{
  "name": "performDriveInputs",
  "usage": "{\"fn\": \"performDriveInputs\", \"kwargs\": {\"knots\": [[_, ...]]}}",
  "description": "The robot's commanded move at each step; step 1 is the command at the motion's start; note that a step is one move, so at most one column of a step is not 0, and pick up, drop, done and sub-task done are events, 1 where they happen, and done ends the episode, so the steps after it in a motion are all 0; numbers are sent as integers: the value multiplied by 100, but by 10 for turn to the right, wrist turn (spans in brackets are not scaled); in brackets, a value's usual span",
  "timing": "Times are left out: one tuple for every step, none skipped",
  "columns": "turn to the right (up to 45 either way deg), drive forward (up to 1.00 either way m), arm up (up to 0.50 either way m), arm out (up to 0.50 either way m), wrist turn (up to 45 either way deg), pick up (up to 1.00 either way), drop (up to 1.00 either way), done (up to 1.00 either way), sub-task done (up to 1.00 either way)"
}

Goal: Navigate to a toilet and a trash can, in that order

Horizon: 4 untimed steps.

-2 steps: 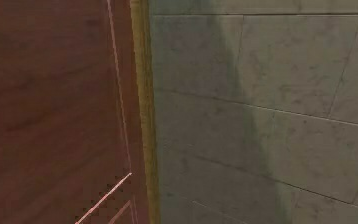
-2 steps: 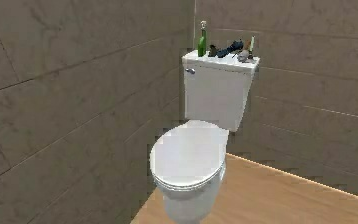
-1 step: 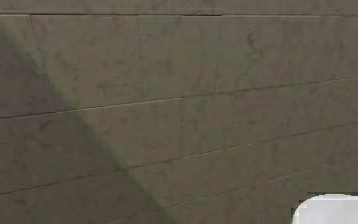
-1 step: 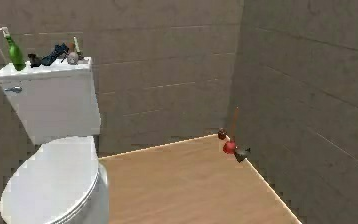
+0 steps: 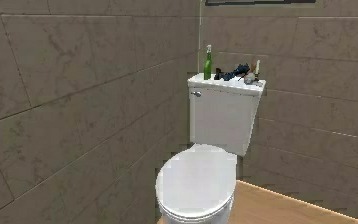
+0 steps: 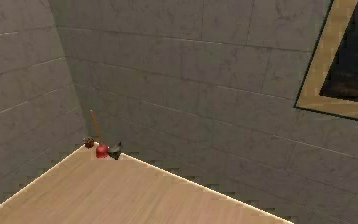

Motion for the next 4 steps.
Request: {"fn": "performDriveInputs", "kwargs": {"knots": [[0, 0, 0, 0, 0, 0, 0, 0, 100], [450, 0, 0, 0, 0, 0, 0, 0, 0], [450, 0, 0, 0, 0, 0, 0, 0, 0], [300, 0, 0, 0, 0, 0, 0, 0, 0]]}}
